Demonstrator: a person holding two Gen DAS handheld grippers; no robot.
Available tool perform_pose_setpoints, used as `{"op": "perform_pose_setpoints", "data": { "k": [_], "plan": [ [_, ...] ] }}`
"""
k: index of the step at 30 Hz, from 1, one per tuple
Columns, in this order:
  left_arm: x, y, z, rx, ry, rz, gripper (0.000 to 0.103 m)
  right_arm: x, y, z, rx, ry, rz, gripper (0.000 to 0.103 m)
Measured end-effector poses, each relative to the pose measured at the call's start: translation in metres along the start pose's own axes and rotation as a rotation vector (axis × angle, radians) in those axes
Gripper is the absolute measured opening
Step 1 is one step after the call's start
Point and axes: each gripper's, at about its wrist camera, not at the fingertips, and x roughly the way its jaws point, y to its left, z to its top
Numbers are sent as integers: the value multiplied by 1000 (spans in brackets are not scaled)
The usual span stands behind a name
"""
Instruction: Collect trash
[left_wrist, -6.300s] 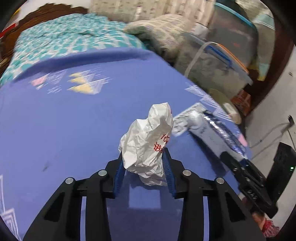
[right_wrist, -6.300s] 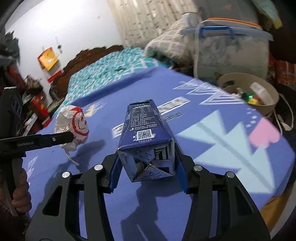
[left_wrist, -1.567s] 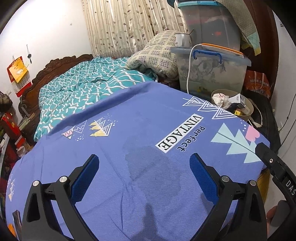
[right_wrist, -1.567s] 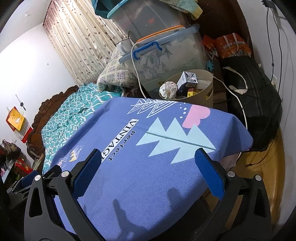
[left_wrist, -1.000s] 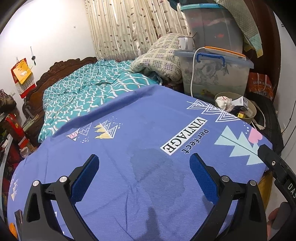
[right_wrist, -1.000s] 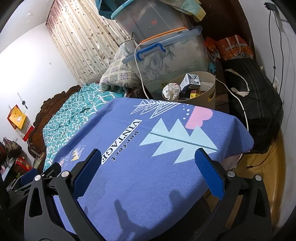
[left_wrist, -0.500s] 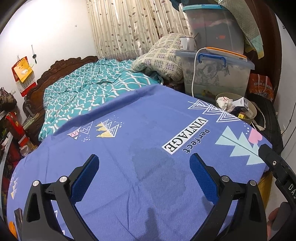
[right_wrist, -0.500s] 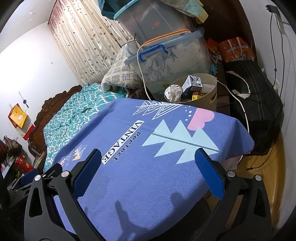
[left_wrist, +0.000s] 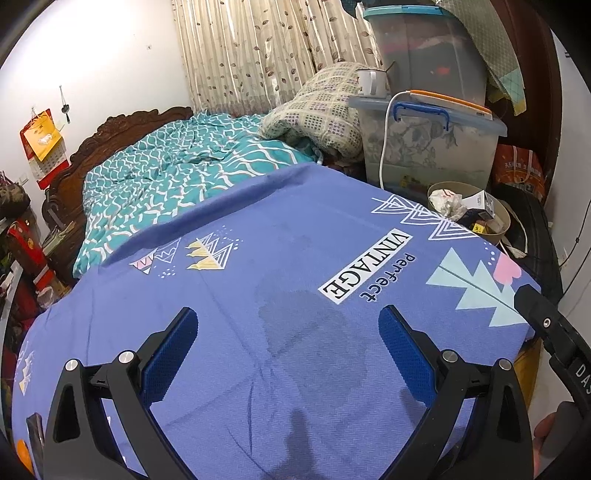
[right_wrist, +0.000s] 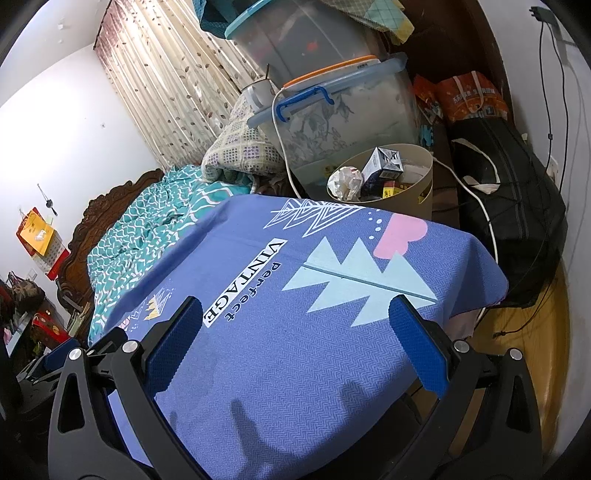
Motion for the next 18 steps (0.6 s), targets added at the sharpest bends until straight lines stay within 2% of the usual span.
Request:
{"op": "perform_pose_setpoints", "data": {
  "k": [12,18],
  "plan": [
    [7,-1,-3,-3,44,-15,94,1,0,-3,-2,6,2,100],
    [3,0,-5,-4,27,-2,95,3,1,-4,-5,10,4,100]
  ]
}}
